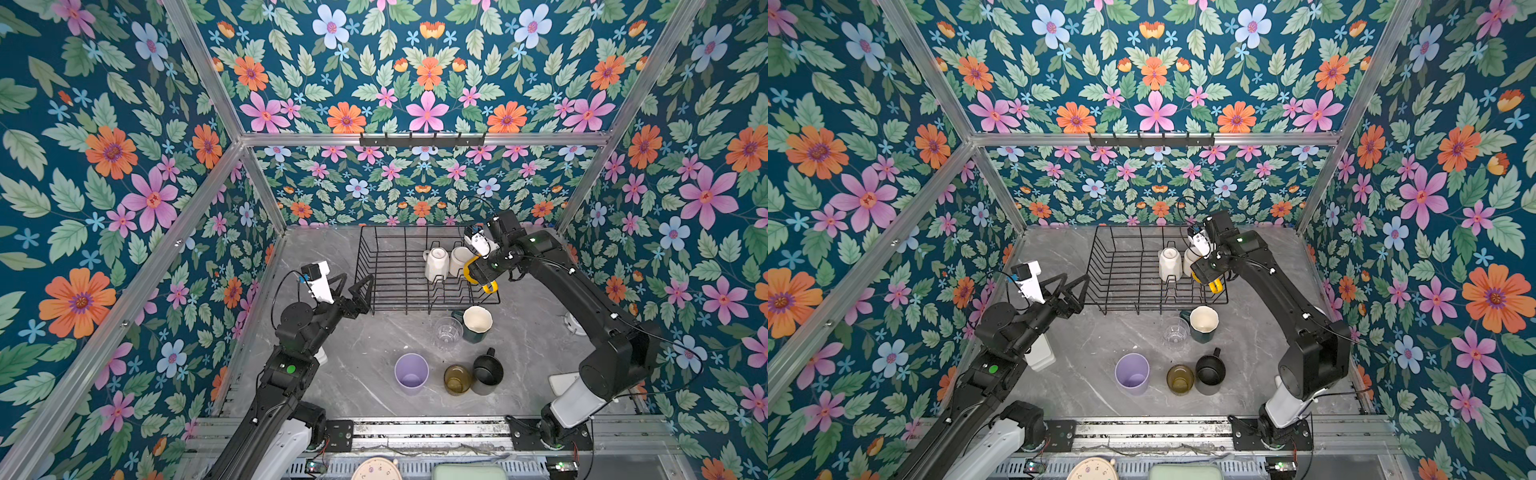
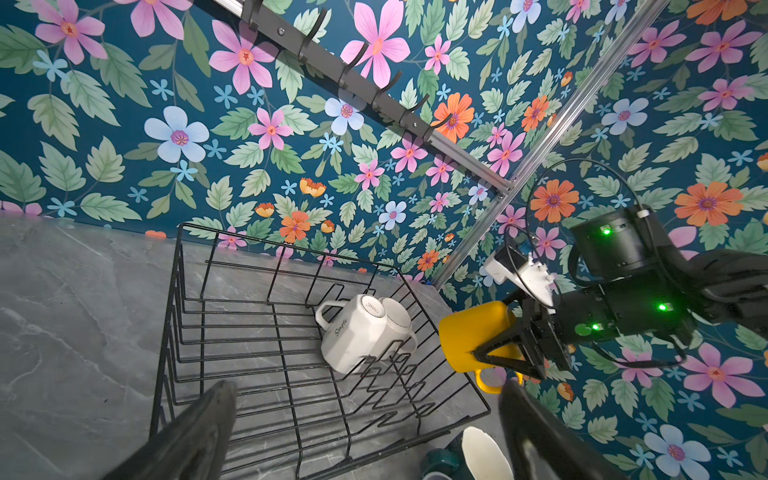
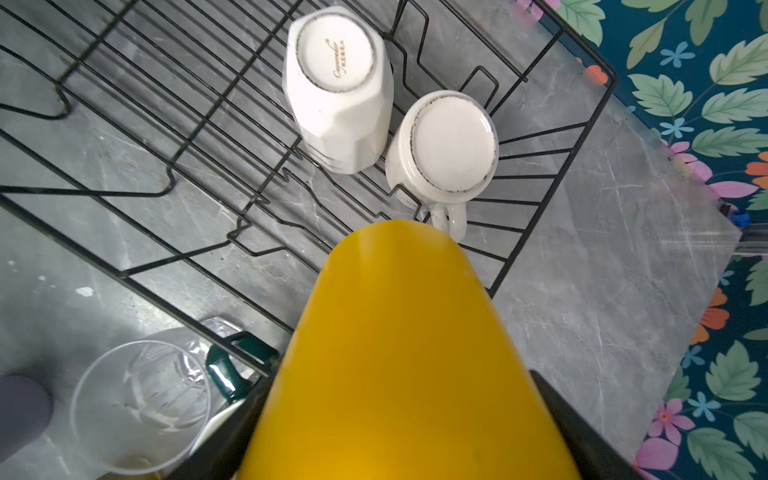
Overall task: Load the cups into the dish rack
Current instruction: 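Lower the yellow mug upside down into the rack with the right gripper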
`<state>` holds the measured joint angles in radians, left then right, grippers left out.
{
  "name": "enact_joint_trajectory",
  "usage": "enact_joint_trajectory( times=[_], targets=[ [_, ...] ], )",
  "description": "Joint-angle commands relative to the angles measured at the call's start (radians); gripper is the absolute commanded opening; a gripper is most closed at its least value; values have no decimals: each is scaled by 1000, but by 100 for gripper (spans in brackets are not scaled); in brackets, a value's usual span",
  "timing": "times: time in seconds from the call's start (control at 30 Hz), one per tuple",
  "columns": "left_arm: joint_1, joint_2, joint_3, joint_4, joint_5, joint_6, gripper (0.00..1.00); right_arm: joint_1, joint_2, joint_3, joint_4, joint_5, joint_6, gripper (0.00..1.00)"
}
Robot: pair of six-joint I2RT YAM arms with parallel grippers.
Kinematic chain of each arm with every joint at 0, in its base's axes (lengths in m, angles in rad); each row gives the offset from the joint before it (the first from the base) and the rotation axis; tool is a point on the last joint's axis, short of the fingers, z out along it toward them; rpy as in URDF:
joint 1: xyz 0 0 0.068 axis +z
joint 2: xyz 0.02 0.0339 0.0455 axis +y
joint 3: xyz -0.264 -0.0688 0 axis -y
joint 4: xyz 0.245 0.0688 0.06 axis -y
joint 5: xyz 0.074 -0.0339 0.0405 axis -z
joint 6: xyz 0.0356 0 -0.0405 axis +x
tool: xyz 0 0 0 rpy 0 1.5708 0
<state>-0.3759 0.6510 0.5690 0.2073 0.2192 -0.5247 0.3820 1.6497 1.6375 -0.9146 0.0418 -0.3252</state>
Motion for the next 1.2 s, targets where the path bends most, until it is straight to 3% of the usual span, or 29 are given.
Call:
enact_joint_trajectory(
  times=[0.0,1.17],
  targets=[
    [-1,-4,7,-13,-15,12,100,1,43,12,37,32,-46,0],
    [0,-8,19,-55,-41,32,100,22,191,44,63,51,-311,0]
  ],
)
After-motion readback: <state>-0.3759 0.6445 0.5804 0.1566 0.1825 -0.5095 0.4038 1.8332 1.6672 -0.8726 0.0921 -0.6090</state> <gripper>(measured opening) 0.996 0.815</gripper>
